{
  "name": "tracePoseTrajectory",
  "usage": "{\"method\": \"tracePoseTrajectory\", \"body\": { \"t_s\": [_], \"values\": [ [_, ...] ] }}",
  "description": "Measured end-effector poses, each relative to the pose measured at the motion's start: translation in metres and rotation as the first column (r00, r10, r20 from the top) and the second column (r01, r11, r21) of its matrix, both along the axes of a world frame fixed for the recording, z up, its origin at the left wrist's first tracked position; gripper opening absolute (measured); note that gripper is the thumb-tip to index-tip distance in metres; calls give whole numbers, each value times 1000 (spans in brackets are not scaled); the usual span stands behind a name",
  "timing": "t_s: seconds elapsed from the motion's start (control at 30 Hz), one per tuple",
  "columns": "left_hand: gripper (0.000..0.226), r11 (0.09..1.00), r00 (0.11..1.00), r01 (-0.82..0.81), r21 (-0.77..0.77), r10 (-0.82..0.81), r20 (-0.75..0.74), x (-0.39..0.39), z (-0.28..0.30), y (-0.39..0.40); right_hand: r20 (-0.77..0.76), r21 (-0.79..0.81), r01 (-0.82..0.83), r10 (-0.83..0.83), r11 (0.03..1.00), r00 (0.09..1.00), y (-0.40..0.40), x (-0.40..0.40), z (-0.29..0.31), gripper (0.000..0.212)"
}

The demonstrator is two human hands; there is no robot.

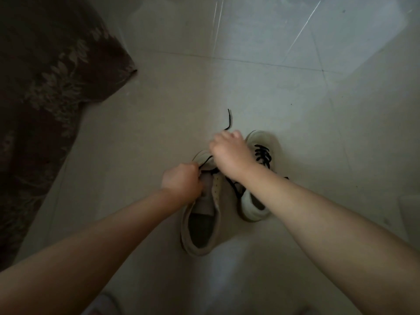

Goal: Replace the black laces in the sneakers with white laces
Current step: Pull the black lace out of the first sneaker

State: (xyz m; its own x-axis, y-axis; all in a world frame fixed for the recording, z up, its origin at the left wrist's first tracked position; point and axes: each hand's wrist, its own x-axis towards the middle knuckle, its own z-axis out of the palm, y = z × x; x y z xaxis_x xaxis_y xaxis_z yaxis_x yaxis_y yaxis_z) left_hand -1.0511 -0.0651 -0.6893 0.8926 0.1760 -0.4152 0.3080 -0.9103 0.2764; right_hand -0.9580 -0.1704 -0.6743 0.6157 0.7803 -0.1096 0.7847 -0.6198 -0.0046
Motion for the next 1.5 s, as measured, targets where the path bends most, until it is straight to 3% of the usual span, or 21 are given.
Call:
{"method": "tracePoseTrajectory", "body": {
  "t_s": [0.07,0.13,0.23,0.33,0.47,0.53,0.6,0.7,0.77,0.83,0.9,1.0,1.17,1.27,1.33,1.4,1.43,1.5],
  "values": [
    [17,1000,1000,-7,-9,7,-16,-7,-2,1,3,-26,157,-157,987,988,-11,19,8,21],
    [11,999,999,-33,-30,34,10,-13,-4,1,-102,47,215,-209,976,973,-16,25,15,19],
    [16,994,994,-85,-64,89,63,-16,-4,-1,-223,36,-4,11,999,975,-6,0,10,26],
    [21,993,989,-90,-77,98,109,-18,-5,-2,-189,-69,-172,156,983,970,3,-22,-7,30],
    [19,996,989,-75,-56,82,124,-19,-4,-1,-125,52,-170,175,984,977,0,-25,-12,26],
    [16,997,991,-58,-56,65,115,-18,-2,-1,-148,71,-96,106,993,983,-5,-17,-15,19],
    [14,998,993,-37,-43,41,106,-17,-1,0,-127,69,83,-74,994,989,-13,-2,-8,19],
    [12,999,993,-42,-33,45,113,-15,-1,2,-144,170,406,-385,898,912,-32,20,2,17],
    [11,999,990,-39,-33,43,134,-13,-1,2,-152,189,490,-467,851,871,-38,22,3,16],
    [12,999,989,-23,-35,28,147,-11,-2,0,-155,157,410,-388,898,909,-35,14,0,22],
    [14,999,989,-14,-33,19,148,-9,-1,-1,-153,135,225,-205,965,967,-25,3,-2,35],
    [19,999,987,-12,-41,18,160,-9,0,-1,-136,128,-81,98,988,986,-7,-11,-7,30],
    [21,998,982,-12,-54,22,187,-11,1,-3,-47,81,-142,146,987,988,-3,-21,-13,33],
    [14,996,980,-38,-80,52,191,-10,-1,1,18,77,-16,14,997,1000,-11,-10,-12,25],
    [9,993,980,-73,-98,89,176,-9,-4,6,24,76,241,-243,968,970,-20,11,-2,31],
    [8,989,978,-110,-100,126,168,-10,-7,10,-15,136,474,-476,870,879,-32,30,9,27],
    [9,988,976,-122,-94,137,171,-11,-8,10,-22,160,514,-518,842,855,-36,33,11,25],
    [11,989,976,-121,-85,134,173,-12,-11,10,-18,172,440,-444,881,896,-35,26,9,27]
  ]
}}
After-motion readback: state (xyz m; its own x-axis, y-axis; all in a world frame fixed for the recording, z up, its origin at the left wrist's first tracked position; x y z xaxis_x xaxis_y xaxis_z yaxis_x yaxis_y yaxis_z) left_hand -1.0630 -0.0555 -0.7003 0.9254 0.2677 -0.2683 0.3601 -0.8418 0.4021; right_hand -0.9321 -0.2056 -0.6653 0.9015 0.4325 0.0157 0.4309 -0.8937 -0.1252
